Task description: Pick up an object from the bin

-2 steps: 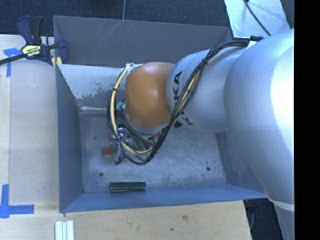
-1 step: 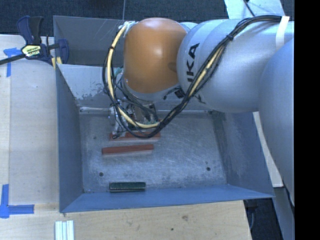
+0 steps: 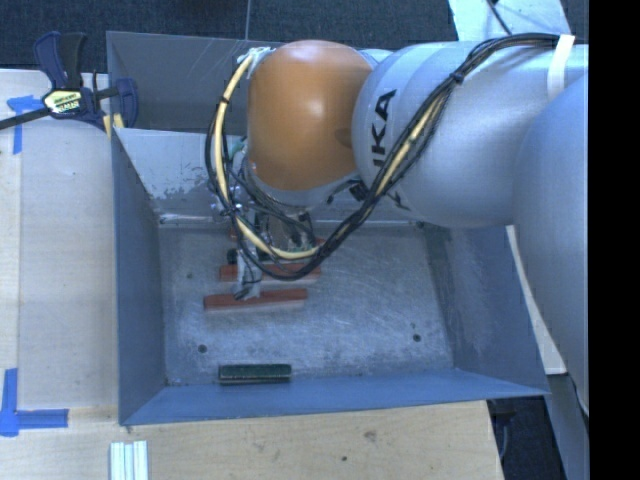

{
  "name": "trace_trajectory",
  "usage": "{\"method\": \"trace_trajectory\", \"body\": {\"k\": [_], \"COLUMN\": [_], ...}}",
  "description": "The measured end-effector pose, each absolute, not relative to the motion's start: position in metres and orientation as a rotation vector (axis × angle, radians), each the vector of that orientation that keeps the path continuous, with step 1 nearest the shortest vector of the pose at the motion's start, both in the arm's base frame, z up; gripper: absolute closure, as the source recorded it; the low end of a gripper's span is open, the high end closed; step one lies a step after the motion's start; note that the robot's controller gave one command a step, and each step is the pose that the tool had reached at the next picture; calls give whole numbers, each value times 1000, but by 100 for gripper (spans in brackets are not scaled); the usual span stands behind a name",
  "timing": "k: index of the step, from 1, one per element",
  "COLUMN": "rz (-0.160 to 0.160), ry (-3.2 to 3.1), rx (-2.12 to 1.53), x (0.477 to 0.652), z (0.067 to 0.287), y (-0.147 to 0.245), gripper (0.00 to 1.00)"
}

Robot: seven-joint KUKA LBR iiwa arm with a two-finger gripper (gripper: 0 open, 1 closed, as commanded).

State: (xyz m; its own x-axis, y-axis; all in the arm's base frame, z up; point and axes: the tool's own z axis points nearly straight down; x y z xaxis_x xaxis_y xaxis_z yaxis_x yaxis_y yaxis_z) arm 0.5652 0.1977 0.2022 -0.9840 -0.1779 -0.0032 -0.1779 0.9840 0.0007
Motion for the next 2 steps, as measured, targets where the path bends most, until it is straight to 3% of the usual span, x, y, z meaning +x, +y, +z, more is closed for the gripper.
{"method": "trace_trajectory", "body": {"k": [1, 2], "rz": [3, 1], "ry": [3019, 3007], "rx": [-834, -862], "x": [566, 579], "z": [71, 162], "y": [153, 161], "gripper": [0, 0]}}
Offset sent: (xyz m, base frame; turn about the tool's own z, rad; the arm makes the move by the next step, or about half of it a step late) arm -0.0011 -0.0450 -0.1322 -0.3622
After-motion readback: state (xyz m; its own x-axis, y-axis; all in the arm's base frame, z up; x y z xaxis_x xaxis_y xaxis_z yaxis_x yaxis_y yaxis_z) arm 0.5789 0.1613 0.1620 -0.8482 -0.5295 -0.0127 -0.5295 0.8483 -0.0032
